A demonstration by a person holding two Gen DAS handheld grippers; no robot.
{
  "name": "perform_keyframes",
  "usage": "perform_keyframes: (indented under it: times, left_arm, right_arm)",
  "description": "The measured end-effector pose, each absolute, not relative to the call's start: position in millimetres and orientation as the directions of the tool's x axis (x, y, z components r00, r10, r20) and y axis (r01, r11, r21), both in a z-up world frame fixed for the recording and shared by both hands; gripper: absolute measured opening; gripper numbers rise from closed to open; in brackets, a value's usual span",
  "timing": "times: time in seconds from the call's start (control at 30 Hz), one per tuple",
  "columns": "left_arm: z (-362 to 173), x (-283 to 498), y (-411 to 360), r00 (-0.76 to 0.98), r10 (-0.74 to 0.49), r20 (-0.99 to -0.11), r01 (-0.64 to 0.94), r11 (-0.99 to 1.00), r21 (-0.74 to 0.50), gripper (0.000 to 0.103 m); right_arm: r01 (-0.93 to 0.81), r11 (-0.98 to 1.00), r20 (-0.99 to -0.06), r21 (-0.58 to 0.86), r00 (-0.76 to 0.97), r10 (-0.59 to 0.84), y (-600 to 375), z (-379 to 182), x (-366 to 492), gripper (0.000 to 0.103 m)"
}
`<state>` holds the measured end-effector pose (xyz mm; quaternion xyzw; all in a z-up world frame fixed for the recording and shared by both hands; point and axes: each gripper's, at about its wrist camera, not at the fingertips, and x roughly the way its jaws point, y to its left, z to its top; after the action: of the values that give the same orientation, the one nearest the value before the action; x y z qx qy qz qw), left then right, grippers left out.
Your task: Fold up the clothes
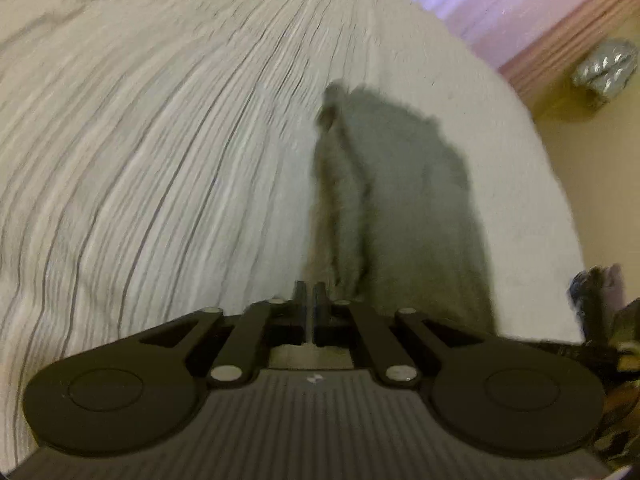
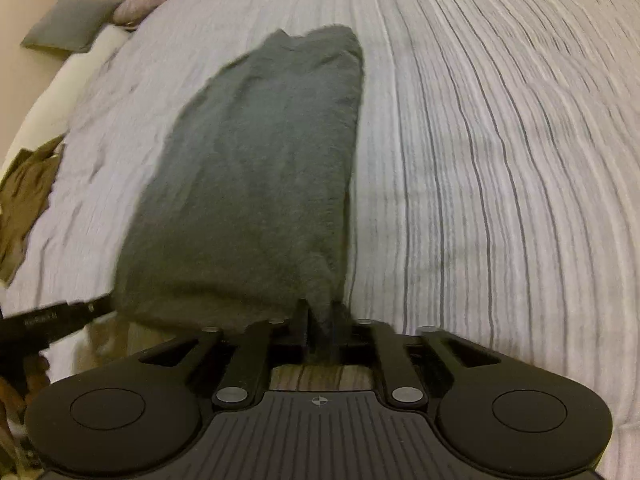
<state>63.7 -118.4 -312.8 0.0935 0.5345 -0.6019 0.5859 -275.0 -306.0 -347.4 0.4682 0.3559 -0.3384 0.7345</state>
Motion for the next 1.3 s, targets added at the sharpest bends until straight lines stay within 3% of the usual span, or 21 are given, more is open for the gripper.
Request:
perform_keyframes:
  times: [0.07,0.17,0.23,0.27,0.3,0.33,0.43,0.53,0.6,0.63,0.67,0.73,0.9,1.03,1.2,1.23,1.3]
  left_arm:
    - [-298,62,-124,-0.315,-0.64,-0.7,0.787,0.236,-0.57,0.026]
    - [-301,52,-145,-0.339,-0.646,-0.684,0.796,0.191,-0.574,0.029]
    - [-317,45,-158,-0.351,-0.615,-0.705,0.806,0.184,-0.562,0.025]
    - [-325,42,-163,-0.35,-0.597,-0.722,0.811,0.192,-0.552,0.004]
    - [-334,40,-168,-0.347,-0.578,-0.739,0.816,0.202,-0.541,0.0]
    - [-342,41,-171,-0.345,-0.572,-0.744,0.815,0.209,-0.54,0.0]
    - [-355,44,-167,-0.332,-0.569,-0.752,0.812,0.233,-0.534,0.003]
    - [-336,47,-153,-0.262,-0.601,-0.755,0.803,0.299,-0.516,0.006]
    - [-320,54,-133,-0.212,-0.634,-0.744,0.752,0.38,-0.538,0.011]
    - [-315,58,-121,-0.215,-0.651,-0.728,0.702,0.415,-0.579,0.017]
    - [-311,60,-109,-0.227,-0.661,-0.715,0.646,0.447,-0.618,0.026]
    - [-311,54,-89,-0.276,-0.675,-0.684,0.537,0.482,-0.692,0.034]
    - [-352,22,-70,-0.345,-0.685,-0.642,0.305,0.565,-0.767,0.039]
    - [-378,8,-78,-0.283,-0.716,-0.638,0.266,0.58,-0.77,0.041]
    - [-389,3,-80,-0.247,-0.725,-0.643,0.281,0.581,-0.763,0.038]
    - [-390,3,-79,-0.245,-0.729,-0.64,0.274,0.581,-0.766,0.033]
    - [-388,7,-82,-0.241,-0.731,-0.638,0.295,0.571,-0.766,0.0]
  right_arm:
    - [0.827,0.319,-0.825,0.463,0.534,-0.186,-308,-339,-278,0.062]
    - [0.818,0.282,-0.802,0.502,0.562,-0.204,-313,-338,-276,0.062]
    - [0.809,0.244,-0.786,0.535,0.583,-0.207,-318,-343,-273,0.061]
    - [0.803,0.226,-0.777,0.551,0.593,-0.211,-320,-348,-271,0.048]
    - [0.816,0.221,-0.792,0.534,0.574,-0.209,-323,-355,-268,0.019]
    - [0.833,0.217,-0.81,0.509,0.549,-0.205,-326,-362,-265,0.011]
    - [0.849,0.216,-0.831,0.482,0.521,-0.194,-328,-381,-265,0.012]
    - [0.84,0.193,-0.825,0.508,0.538,-0.173,-333,-377,-271,0.016]
    - [0.837,0.168,-0.818,0.521,0.546,-0.183,-333,-368,-282,0.057]
    - [0.837,0.158,-0.813,0.524,0.547,-0.199,-333,-362,-288,0.061]
    - [0.835,0.157,-0.809,0.528,0.55,-0.207,-329,-356,-295,0.061]
    - [0.835,0.134,-0.811,0.533,0.55,-0.2,-326,-350,-307,0.061]
    - [0.844,0.034,-0.828,0.535,0.532,-0.175,-328,-352,-336,0.061]
    - [0.855,0.006,-0.841,0.519,0.512,-0.173,-330,-352,-352,0.061]
    - [0.865,0.019,-0.853,0.501,0.498,-0.159,-330,-355,-356,0.061]
    - [0.865,0.021,-0.853,0.502,0.498,-0.157,-331,-355,-355,0.061]
    - [0.865,0.03,-0.853,0.501,0.499,-0.154,-331,-355,-352,0.061]
